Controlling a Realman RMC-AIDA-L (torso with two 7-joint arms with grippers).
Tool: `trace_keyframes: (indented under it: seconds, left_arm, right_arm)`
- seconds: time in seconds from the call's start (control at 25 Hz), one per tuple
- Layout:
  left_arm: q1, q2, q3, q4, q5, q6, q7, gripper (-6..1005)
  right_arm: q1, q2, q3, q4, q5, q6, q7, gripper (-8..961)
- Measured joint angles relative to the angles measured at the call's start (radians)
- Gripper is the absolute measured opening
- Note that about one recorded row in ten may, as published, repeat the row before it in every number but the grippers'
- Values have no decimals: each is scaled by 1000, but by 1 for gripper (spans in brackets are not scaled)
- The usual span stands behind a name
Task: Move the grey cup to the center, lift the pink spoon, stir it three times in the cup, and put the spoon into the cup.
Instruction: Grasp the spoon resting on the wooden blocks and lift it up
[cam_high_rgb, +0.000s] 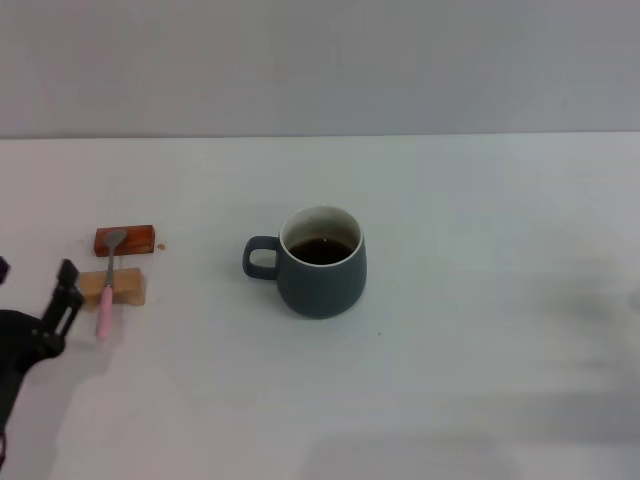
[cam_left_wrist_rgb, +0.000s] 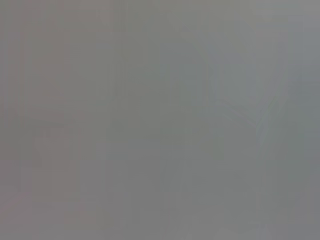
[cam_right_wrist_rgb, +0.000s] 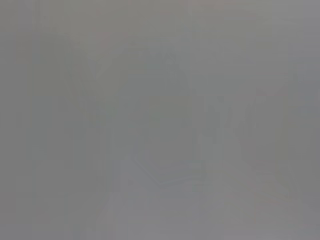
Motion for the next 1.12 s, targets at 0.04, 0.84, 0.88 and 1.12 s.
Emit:
trace_keyframes:
  seconds: [0.04,0.84,0.88,1.12]
  left_arm:
    - [0,0,10,0,0,-4,-1,778]
    - [3,-3,93,-51,-3,-182,12,777]
    - [0,-3,93,-51,-3,-190,14,777]
    - [0,-3,93,-82,-24,-200,138,777]
  right_arm:
    - [-4,0,1,0,0,0,0,-1]
    - [4,-1,-5,2,-7,10,-2,0]
    - [5,-1,-5,2,-7,10,-2,0]
    - [6,-1,-5,4,-8,11,-2,0]
